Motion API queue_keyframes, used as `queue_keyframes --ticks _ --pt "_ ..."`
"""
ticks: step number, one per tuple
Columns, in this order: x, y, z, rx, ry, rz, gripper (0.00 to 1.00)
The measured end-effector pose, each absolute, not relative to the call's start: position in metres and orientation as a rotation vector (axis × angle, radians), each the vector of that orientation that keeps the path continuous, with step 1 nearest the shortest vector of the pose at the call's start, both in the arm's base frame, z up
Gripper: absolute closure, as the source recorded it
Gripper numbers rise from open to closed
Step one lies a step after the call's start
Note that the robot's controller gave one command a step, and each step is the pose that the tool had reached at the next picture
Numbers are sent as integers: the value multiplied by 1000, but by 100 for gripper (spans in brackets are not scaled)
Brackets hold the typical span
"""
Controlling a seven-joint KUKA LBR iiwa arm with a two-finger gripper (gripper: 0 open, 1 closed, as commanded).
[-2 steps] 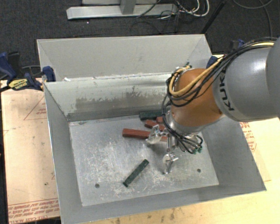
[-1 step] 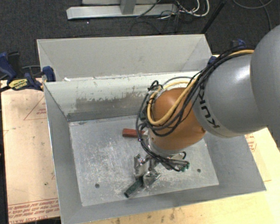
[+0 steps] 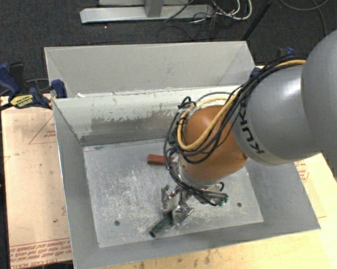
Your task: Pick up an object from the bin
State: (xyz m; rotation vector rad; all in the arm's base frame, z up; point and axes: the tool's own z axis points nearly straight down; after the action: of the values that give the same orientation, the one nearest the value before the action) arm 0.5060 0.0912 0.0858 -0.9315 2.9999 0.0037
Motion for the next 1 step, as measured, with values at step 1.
queue_keyframes --ticks 1 --pt "511 87 195 -904 3006 2 100"
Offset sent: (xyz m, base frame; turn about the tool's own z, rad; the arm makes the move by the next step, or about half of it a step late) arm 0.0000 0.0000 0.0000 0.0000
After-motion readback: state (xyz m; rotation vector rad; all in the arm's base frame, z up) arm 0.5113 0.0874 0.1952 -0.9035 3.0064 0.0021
